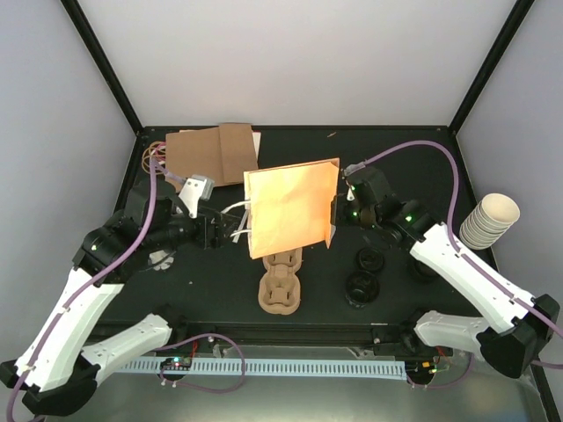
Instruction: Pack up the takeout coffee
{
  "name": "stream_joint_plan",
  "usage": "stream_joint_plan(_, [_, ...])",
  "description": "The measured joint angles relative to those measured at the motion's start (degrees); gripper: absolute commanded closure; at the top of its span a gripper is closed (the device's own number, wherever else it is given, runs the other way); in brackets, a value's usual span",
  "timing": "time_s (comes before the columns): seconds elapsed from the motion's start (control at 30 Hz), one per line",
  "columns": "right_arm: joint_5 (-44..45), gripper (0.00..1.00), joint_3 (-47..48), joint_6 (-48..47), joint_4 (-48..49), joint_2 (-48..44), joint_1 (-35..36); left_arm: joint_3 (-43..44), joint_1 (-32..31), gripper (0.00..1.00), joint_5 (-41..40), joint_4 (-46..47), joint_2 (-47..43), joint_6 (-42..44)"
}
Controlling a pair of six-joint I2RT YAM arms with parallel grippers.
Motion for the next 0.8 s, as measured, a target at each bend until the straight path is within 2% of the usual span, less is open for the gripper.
stream_joint_plan(0.17, [0.0, 0.99, 0.1, -0.6, -0.1, 1.3, -0.1, 3.1, 0.0, 0.22, -1.4, -1.7, -0.8, 0.3])
stream_joint_plan(0.43, [0.0, 0.99, 0.5, -1.0, -0.2, 1.7, -0.2, 3.7, 0.0, 0.25, 8.0, 1.1, -2.4, 1.3])
stream_joint_plan(0.63, [-0.1, 0.99, 0.5, -1.5, -0.2, 1.9, -0.2, 3.7, 0.0, 0.46, 9.5, 2.7, 1.0, 3.0])
stream_joint_plan(0.8, [0.0, 0.99, 0.8, -2.4, -0.4, 2.4, -0.2, 3.7, 0.0, 0.52, 9.6, 2.8, 7.3, 5.1])
